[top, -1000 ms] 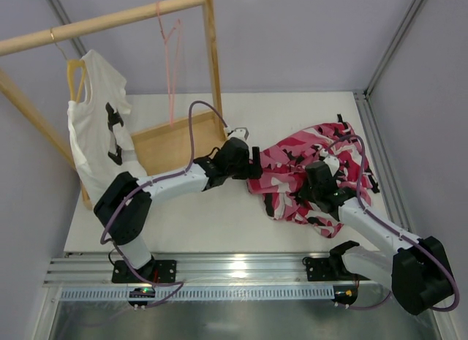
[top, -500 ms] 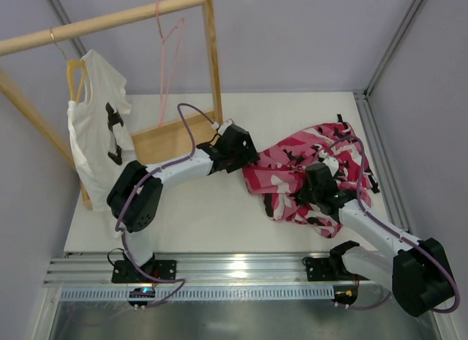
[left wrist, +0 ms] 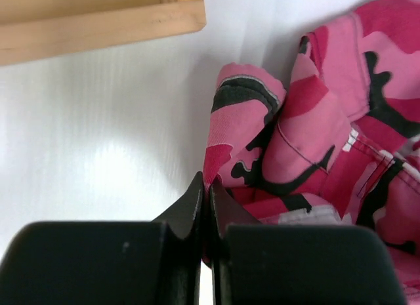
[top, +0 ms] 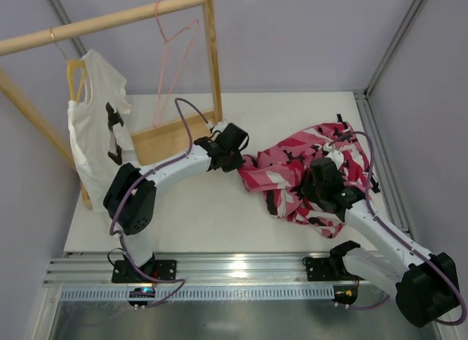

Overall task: Place the trousers on the hanger
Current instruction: Fold the trousers

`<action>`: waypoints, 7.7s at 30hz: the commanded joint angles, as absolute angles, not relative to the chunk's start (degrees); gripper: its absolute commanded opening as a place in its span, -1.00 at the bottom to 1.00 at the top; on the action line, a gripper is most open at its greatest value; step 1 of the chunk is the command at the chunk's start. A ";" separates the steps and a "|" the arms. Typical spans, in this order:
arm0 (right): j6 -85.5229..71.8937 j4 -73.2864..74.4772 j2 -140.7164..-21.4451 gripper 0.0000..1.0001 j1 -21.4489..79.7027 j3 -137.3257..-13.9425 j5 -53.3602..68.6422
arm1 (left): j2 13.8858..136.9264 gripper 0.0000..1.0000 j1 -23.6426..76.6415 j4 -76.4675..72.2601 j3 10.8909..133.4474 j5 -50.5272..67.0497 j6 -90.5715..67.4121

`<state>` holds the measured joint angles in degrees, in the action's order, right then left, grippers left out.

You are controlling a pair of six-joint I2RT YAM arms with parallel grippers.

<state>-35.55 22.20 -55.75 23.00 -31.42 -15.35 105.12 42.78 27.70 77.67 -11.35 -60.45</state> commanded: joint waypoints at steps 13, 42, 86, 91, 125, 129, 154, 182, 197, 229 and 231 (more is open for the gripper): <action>-27.68 17.13 -60.20 -0.41 23.64 -42.61 3.80 | 84.20 -1.00 45.09 58.79 84.91 -44.91 -50.89; -31.21 40.43 -135.35 0.34 -12.04 -123.75 -14.33 | 73.13 -1.00 39.73 57.13 77.87 -43.78 -41.66; -16.52 29.54 -118.82 -0.93 -20.21 -116.72 -19.17 | 77.78 -1.00 19.61 52.21 78.31 -48.25 -36.04; -17.31 23.31 -121.99 -0.93 -20.21 -119.43 -15.21 | 83.57 -0.99 16.53 52.38 83.23 -51.85 -34.37; -18.72 21.44 -110.84 0.12 -10.12 -106.72 10.54 | 102.58 0.29 14.94 52.29 93.97 -30.76 -33.40; -15.47 25.73 -104.34 0.13 -3.09 -99.33 10.64 | 97.31 0.34 14.94 51.94 87.29 -29.71 -33.66; -14.16 19.16 -88.32 0.11 19.68 -56.51 5.90 | 89.74 0.40 22.32 40.69 74.09 -13.71 -36.56; -12.21 18.20 -70.06 -0.92 29.71 -46.76 32.78 | 84.47 0.46 28.90 36.75 69.02 -2.74 -35.51; -16.61 14.77 -61.79 -0.92 29.53 -48.17 42.89 | 83.57 0.77 31.73 1.33 56.78 32.49 -39.02; -21.80 12.39 -68.47 -0.93 17.75 -48.34 51.59 | 92.98 0.75 31.99 -12.50 56.33 51.42 -28.92; -22.32 11.87 -68.56 -0.93 17.67 -48.25 52.46 | 93.60 0.75 32.08 -10.91 57.48 50.02 -26.64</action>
<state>-20.82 14.94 -68.42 17.74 -47.35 49.74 93.19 31.88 -11.66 54.26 50.02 -30.04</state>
